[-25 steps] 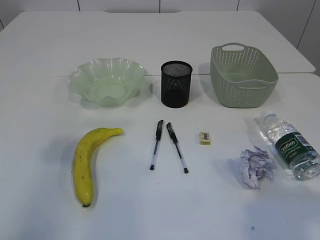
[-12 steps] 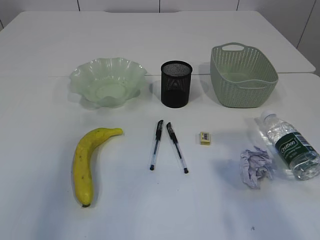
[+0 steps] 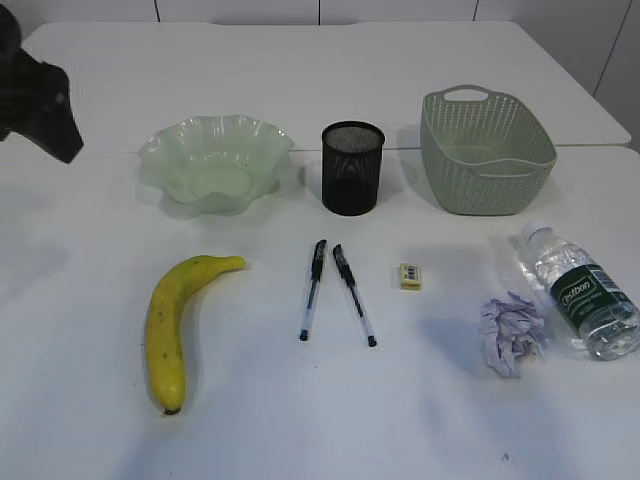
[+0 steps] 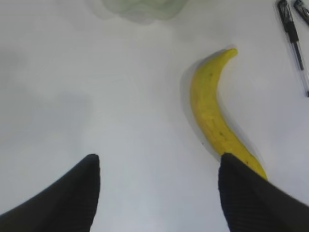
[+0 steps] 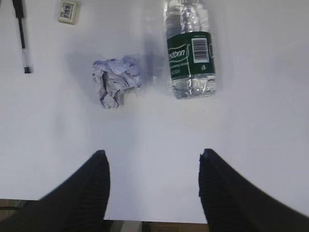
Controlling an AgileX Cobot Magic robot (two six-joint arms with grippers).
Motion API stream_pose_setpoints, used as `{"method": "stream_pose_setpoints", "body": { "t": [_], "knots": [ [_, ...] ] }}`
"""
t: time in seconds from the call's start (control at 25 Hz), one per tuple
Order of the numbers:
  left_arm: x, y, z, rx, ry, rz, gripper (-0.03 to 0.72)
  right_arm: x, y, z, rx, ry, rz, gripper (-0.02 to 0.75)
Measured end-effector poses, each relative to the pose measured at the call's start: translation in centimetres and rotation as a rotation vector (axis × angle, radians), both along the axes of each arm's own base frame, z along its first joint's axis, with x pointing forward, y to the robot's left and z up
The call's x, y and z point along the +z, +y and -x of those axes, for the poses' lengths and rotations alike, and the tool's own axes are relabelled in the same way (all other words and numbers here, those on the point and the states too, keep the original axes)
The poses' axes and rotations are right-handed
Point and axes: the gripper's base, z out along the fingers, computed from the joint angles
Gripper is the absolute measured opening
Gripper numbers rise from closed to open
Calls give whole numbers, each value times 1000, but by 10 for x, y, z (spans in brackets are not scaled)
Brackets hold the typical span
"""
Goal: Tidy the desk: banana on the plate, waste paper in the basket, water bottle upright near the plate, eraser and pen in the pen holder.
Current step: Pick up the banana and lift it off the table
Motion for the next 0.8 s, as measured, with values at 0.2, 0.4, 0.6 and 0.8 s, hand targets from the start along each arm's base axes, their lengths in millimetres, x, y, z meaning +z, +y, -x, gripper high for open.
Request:
{"method": "stream_pose_setpoints", "body": {
  "t": [0.2,0.4,0.6,0.8],
  "knots": [
    [-28,-15,-14,-22,88,-1,537,-12,2,-11,-2,51,-4,444],
    [-50,-27,-23,-38,152,10,537,-21,4,-19,-2,89,-3,445],
    [-67,-41,-26,-69,197,-3,537,-27,4,-24,-2,113,0,445],
    [-86,-46,-32,-72,245,-18,537,-30,5,-27,-4,127,2,444]
  ]
}}
